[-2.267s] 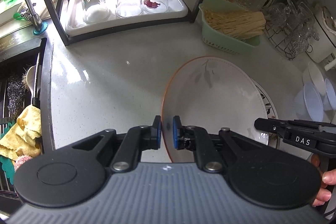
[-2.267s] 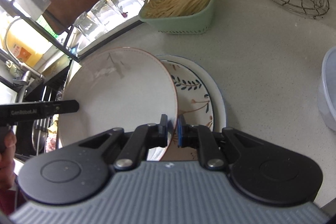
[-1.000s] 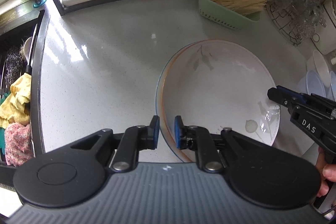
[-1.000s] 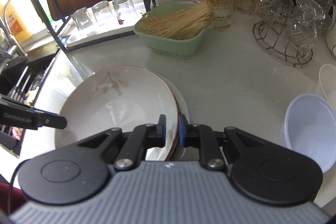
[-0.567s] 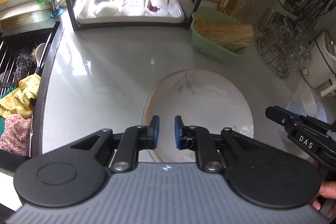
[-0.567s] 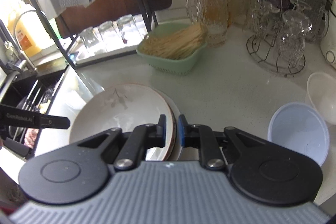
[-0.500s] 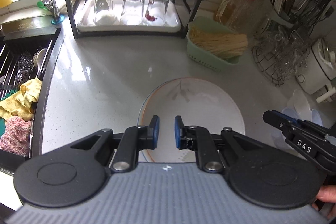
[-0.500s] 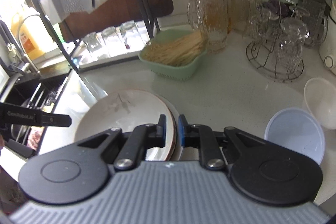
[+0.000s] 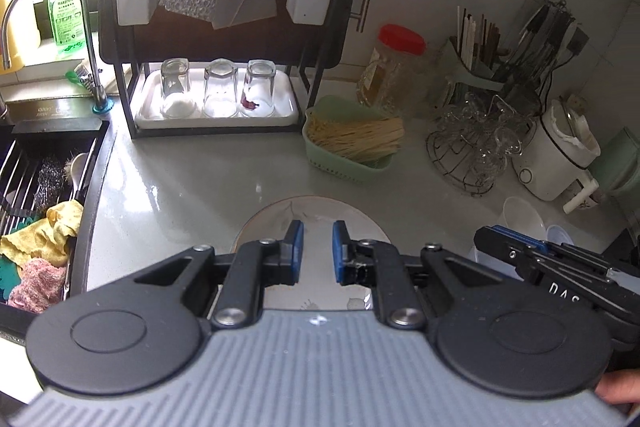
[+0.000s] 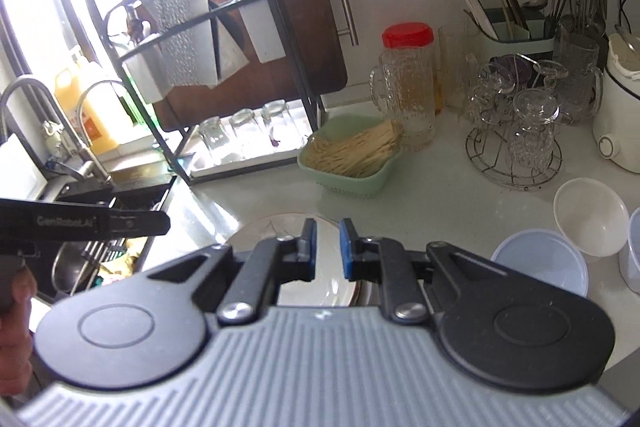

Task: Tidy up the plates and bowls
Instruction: 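Open both grippers and lift off the stacked plates, then move both grippers toward the pale blue plastic bowls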

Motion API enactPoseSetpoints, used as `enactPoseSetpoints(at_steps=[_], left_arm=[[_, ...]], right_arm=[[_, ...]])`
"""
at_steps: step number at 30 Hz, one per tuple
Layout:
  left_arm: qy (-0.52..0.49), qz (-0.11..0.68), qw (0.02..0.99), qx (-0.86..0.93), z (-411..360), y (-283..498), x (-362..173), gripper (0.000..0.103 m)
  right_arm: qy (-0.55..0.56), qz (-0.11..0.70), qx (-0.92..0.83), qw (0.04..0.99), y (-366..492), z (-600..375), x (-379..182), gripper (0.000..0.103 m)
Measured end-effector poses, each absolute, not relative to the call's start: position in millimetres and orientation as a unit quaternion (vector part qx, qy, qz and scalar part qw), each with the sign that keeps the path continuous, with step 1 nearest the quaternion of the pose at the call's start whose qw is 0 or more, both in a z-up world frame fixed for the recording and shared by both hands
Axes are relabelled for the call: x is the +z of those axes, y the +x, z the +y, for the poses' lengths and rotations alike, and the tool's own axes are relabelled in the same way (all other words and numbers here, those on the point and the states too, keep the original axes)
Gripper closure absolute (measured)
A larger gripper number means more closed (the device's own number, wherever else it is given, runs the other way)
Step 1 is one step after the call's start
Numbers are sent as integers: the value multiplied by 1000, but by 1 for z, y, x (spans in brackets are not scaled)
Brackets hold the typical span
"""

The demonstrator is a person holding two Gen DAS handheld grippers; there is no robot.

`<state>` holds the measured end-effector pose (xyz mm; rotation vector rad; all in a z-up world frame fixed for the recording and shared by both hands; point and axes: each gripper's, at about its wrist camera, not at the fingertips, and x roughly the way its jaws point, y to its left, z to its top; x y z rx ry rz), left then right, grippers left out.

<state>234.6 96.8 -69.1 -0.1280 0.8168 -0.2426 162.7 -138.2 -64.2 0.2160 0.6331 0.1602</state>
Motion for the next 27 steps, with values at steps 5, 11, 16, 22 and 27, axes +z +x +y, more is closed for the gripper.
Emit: enactPoseSetpoints(at_steps=[5, 11, 16, 22, 27], left_arm=[[-69, 390, 908, -137, 103, 224, -68, 87], [-65, 387, 906, -156, 106, 205, -71, 86], [-71, 387, 903, -173, 108, 190, -72, 86], [-77, 394, 899, -174, 97, 177, -81, 86], [-84, 400, 896, -171, 76, 178, -91, 86]], right_arm=[[112, 299, 53, 946, 148, -128, -60, 87], [108, 316, 41, 942, 128, -111, -63, 87], [105, 315, 15, 943, 112, -108, -61, 87], [104, 307, -7, 946, 96, -109, -60, 87], [110, 301, -6, 947, 92, -132, -68, 87]])
